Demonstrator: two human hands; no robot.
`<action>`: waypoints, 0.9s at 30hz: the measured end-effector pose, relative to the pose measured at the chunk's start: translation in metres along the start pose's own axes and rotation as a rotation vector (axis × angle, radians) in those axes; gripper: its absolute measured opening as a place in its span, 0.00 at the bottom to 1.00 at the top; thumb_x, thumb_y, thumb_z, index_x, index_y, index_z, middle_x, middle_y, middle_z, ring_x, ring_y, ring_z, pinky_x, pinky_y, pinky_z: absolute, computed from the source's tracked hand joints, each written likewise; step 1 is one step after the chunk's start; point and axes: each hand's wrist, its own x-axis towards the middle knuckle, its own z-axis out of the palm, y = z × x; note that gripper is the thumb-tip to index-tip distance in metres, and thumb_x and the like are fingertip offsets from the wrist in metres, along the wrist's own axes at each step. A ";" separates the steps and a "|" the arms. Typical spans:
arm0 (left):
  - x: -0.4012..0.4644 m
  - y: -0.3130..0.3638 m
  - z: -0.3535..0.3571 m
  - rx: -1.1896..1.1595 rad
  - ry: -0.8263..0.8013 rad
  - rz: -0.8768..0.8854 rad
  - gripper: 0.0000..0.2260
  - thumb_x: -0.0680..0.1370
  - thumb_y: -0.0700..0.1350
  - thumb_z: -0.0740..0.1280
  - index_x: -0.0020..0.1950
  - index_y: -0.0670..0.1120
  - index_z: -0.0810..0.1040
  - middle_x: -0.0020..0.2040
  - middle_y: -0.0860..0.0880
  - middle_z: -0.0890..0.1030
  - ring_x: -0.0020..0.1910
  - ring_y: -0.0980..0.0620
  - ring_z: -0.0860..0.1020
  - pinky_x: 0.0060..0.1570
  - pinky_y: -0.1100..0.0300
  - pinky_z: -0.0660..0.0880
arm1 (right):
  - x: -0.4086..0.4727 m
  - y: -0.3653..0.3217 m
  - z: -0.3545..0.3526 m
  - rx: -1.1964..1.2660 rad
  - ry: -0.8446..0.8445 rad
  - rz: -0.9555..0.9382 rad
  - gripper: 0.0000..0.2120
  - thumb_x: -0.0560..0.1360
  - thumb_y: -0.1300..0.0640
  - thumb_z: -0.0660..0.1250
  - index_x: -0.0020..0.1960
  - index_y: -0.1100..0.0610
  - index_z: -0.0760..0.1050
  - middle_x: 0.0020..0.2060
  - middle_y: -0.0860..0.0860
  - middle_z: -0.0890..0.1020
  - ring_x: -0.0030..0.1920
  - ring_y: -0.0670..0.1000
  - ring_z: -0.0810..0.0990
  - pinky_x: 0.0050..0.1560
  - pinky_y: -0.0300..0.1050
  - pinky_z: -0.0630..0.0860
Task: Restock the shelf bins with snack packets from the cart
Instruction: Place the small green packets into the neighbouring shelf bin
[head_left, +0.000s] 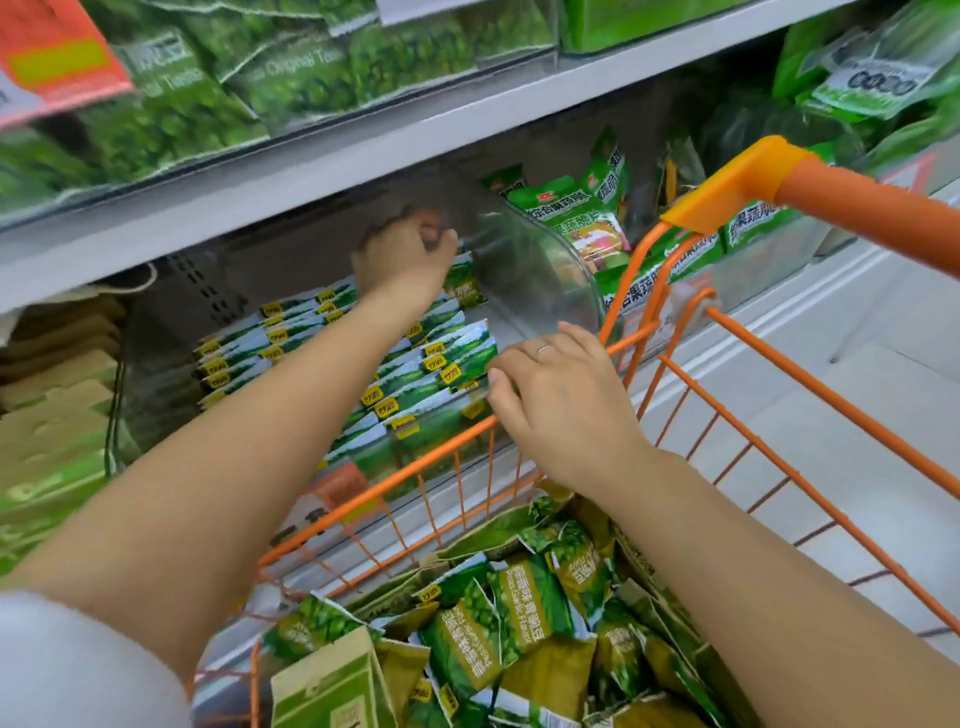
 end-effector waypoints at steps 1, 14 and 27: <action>-0.019 0.004 -0.015 -0.119 0.016 0.047 0.10 0.77 0.52 0.64 0.57 0.54 0.78 0.48 0.58 0.81 0.54 0.54 0.79 0.61 0.54 0.72 | 0.002 -0.004 -0.008 0.040 -0.056 0.011 0.19 0.78 0.50 0.53 0.51 0.56 0.81 0.47 0.53 0.83 0.51 0.56 0.79 0.66 0.47 0.59; -0.232 -0.036 -0.077 -0.191 -0.614 0.340 0.18 0.80 0.54 0.63 0.69 0.59 0.64 0.43 0.63 0.79 0.37 0.58 0.78 0.43 0.53 0.76 | -0.052 -0.025 -0.055 -0.374 -0.907 -0.213 0.20 0.76 0.62 0.60 0.65 0.49 0.72 0.56 0.52 0.80 0.56 0.55 0.78 0.48 0.45 0.75; -0.226 -0.041 -0.081 -0.511 -0.680 0.200 0.19 0.75 0.62 0.65 0.64 0.58 0.74 0.54 0.63 0.79 0.52 0.65 0.77 0.55 0.63 0.74 | -0.041 -0.037 -0.090 0.128 -0.536 0.101 0.03 0.75 0.56 0.69 0.43 0.53 0.77 0.31 0.44 0.81 0.34 0.43 0.80 0.36 0.34 0.73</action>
